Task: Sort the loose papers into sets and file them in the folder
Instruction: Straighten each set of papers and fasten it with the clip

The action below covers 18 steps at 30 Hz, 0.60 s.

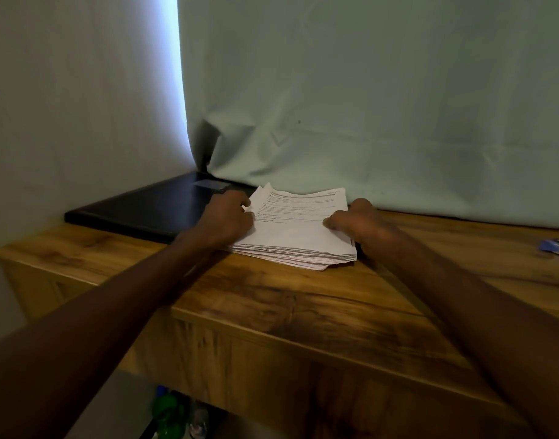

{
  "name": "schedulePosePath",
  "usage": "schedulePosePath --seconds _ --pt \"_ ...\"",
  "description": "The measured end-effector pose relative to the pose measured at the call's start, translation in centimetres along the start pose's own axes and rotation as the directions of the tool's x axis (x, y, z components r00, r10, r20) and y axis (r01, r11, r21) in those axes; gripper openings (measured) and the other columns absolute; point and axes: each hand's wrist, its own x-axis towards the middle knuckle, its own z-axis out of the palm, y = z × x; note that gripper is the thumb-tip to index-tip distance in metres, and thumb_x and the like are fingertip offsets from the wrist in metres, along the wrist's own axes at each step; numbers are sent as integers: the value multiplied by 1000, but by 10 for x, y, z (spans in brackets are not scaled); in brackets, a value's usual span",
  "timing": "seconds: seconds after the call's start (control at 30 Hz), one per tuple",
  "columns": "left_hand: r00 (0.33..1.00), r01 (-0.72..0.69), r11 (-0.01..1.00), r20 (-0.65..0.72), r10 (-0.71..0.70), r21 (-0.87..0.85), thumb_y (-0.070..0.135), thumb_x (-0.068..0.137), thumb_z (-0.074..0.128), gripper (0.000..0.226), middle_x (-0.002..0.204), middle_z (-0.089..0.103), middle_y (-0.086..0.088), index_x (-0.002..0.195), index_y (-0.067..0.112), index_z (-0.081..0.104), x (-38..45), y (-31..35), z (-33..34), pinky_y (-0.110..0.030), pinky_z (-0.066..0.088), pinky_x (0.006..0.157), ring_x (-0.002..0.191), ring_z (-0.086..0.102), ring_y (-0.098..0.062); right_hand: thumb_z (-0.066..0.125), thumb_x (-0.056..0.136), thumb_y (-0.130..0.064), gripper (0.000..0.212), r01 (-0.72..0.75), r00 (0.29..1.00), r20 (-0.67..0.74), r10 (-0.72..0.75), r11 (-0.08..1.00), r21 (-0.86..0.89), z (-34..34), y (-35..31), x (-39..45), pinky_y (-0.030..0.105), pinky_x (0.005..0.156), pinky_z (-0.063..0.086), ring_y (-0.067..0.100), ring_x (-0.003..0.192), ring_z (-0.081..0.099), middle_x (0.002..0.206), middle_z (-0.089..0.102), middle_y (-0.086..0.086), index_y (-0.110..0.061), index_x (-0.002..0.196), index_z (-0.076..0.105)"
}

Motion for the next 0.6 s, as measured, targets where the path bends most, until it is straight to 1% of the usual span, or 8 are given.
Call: schedulePosePath --seconds 0.07,0.17,0.27,0.33,0.4,0.47,0.53,0.6 --pt "999 10 999 44 -11 39 29 91 69 44 132 65 -12 132 13 62 -3 7 6 -34 49 96 117 61 -30 74 87 -5 40 -26 1000 -15 26 999 31 2 2 2 36 87 55 31 109 65 129 67 14 0 126 64" --pt "998 30 997 48 -34 75 31 95 65 45 136 60 -17 131 5 57 -6 21 8 -36 46 95 122 57 -35 74 85 -3 43 -48 999 -19 49 996 78 2 3 3 38 91 56 33 111 65 129 67 15 0 127 63" --pt "993 51 993 98 -62 102 38 99 60 50 138 58 -19 133 1 54 -8 35 12 -36 45 95 125 55 -37 72 86 -7 36 -47 998 -30 50 994 96 2 6 5 36 87 56 31 104 65 121 68 14 -2 121 65" --pt "990 79 993 108 -88 85 38 99 61 51 139 58 -20 133 1 55 -8 40 11 -37 45 97 126 55 -38 68 88 -13 24 -26 999 -40 29 997 79 2 7 4 33 80 56 29 98 66 114 69 12 -8 111 65" --pt "990 125 991 64 -128 52 37 94 66 47 133 62 -21 124 2 60 -4 42 9 -36 47 89 121 58 -38 65 89 -15 13 -10 998 -57 14 998 61 0 8 2 31 76 53 27 94 65 108 68 9 -13 101 61" --pt "981 190 982 29 -190 1 35 89 72 43 124 65 -20 115 1 63 -3 42 8 -32 45 79 113 62 -37 64 90 -15 10 1 998 -64 0 1000 12 -3 9 1 30 75 50 26 93 62 101 63 6 -14 99 58" --pt "976 216 976 24 -215 -32 33 85 75 43 118 66 -19 111 0 65 -2 42 8 -31 44 77 109 64 -36 64 90 -14 12 -3 998 -68 1 1000 -22 -9 11 1 31 77 51 29 97 64 101 63 6 -13 101 61" --pt "973 228 972 39 -226 -50 32 82 79 43 113 69 -17 107 -1 67 -2 43 11 -31 47 75 105 66 -34 66 88 -15 22 -22 997 -73 21 999 -25 -15 14 2 33 80 54 31 101 66 109 69 10 -8 109 67"
